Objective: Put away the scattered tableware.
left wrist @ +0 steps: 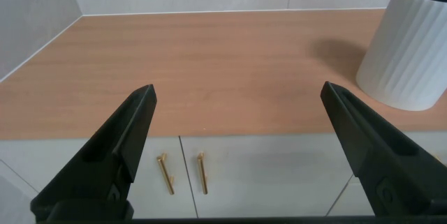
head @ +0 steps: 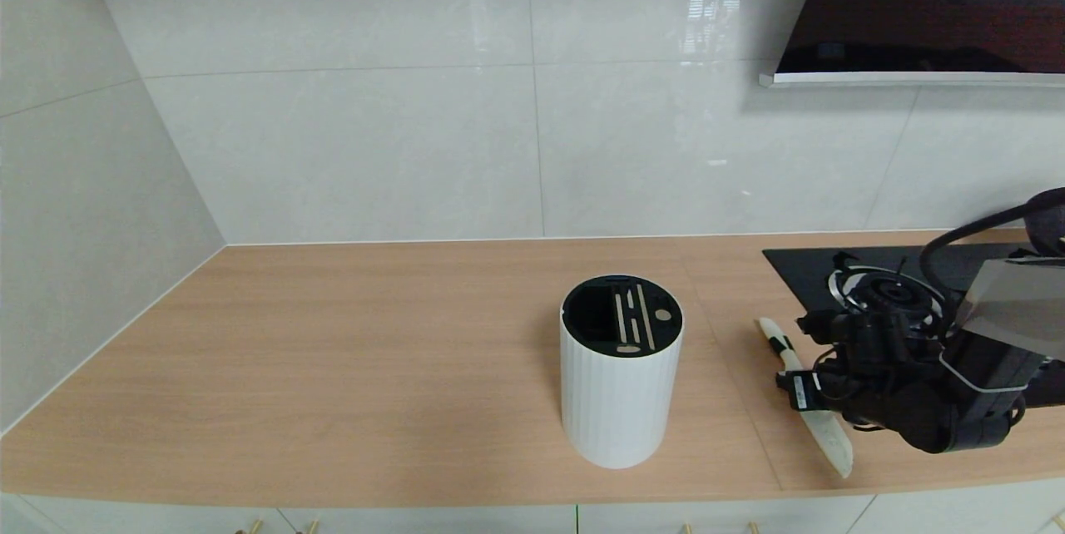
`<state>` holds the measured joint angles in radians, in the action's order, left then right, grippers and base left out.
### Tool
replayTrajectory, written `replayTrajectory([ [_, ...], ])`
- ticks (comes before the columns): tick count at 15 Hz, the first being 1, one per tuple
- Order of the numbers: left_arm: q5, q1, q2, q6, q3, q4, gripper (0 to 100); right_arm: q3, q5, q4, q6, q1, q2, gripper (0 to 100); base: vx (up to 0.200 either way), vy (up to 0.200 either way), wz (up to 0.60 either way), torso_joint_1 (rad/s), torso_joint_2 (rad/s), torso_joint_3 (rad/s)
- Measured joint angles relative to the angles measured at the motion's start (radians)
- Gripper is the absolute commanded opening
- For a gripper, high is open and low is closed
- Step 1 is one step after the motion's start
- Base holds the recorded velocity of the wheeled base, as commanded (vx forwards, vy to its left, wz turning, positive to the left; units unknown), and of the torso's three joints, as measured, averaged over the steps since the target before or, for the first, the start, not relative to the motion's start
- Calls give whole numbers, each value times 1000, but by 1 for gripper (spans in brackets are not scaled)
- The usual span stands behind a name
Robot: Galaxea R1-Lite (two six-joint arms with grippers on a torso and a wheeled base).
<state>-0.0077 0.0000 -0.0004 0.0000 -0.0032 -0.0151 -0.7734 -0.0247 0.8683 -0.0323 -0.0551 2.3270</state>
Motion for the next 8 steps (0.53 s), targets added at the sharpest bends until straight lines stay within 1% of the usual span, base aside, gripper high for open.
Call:
replayTrajectory([
  [3,-1,0,0,6,0,0,100,17,-5,42,17,0,-39,0,0,0,0,0,0,0],
  [6,-1,0,0,3,1,0,100,47,-4,57,18,-1,-135,0,0,0,0,0,0,0],
  [8,-4,0,0,8,1,1,100,73,-3,58,15,-12,-215,0,0,0,0,0,0,0],
])
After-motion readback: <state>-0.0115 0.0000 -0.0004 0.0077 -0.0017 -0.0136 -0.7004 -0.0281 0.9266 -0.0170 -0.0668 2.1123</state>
